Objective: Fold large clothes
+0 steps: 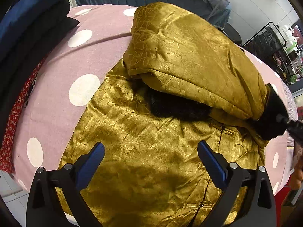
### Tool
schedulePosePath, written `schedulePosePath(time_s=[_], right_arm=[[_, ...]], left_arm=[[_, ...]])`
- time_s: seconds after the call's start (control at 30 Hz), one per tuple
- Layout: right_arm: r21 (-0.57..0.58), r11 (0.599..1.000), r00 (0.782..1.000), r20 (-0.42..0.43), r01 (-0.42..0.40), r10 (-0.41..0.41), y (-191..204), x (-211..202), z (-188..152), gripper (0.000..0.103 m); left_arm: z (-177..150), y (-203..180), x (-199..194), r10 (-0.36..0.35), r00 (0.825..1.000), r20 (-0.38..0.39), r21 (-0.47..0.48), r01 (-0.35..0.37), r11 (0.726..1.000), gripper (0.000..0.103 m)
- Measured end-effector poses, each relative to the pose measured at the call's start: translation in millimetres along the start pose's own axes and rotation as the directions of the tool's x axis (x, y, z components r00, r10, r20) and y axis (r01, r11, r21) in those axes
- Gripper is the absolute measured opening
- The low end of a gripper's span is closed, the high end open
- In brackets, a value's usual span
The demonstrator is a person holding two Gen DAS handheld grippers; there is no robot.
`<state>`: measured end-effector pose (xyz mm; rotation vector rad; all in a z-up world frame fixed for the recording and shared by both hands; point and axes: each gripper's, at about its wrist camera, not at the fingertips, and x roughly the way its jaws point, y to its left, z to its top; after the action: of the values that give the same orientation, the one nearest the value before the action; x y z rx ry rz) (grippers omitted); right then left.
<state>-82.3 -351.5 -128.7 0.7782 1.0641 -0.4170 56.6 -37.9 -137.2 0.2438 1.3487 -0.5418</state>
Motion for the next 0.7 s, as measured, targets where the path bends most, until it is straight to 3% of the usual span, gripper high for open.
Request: schedulePosePath(time_s=[0.2, 0.27, 0.3, 0.4, 0.7], right_arm=[[0.031, 0.999, 0.998, -0.058, 0.027, -0.025, -4, 37, -14, 0.01], [0.021, 0.999, 0.997, -0.062, 0.048, -0.046, -3, 40, -12, 0.018], [0.02, 0.998, 0.996, -0.066, 0.053, -0.052, -4, 40, -12, 0.024], [0.01, 0.993, 0.993, -0.036, 0.115, -0.114, -3, 30, -11, 0.073], [0.02, 0.964, 0.949, 0.173, 0.264, -0.264, -13, -36, -8, 0.074]], left_arm=[[18, -7, -4, 0.023, 0.999, 0.031, 0.055, -0.024, 0.998, 0.096], [25, -11, -6, 0.031, 0.998, 0.046, 0.074, -0.034, 0.997, 0.096], [31, -13, -8, 0.036, 0.998, 0.054, 0.086, -0.041, 0.995, 0.096], [44, -20, -13, 0.041, 0.996, 0.082, 0.116, -0.051, 0.992, 0.096], [92, -45, -28, 0.054, 0.98, 0.193, 0.225, -0.097, 0.97, 0.096]])
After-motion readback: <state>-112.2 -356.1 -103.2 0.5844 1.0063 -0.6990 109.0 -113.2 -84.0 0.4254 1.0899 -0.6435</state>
